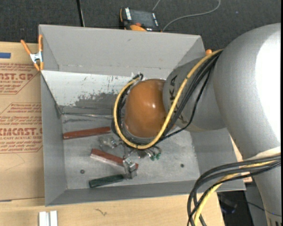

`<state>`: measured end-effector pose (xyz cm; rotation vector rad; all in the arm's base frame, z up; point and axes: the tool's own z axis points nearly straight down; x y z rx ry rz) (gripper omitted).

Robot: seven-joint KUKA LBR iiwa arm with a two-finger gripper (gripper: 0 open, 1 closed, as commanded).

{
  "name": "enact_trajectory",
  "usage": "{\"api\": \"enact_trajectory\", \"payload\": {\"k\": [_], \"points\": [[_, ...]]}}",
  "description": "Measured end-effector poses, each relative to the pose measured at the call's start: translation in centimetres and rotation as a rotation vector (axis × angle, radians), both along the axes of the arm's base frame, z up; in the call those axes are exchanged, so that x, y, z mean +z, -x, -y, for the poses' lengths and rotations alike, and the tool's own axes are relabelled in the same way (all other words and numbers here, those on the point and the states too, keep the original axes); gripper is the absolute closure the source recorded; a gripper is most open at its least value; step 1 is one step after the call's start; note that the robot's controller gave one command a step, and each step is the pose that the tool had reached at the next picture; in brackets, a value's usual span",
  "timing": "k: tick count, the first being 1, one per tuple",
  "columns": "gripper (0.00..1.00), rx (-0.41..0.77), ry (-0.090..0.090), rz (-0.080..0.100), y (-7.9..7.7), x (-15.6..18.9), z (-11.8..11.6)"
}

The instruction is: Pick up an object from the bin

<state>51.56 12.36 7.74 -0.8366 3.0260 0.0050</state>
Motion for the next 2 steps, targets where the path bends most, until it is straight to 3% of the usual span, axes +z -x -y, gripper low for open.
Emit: {"api": "enact_trajectory", "payload": {"k": [1, 2], "points": [[1.00, -0.001, 0.002, -0.001, 0.0, 0.0, 0.2], [1.00, 0.008, 0.001, 0.009, -1.4, 12.9, -0.8]]}}
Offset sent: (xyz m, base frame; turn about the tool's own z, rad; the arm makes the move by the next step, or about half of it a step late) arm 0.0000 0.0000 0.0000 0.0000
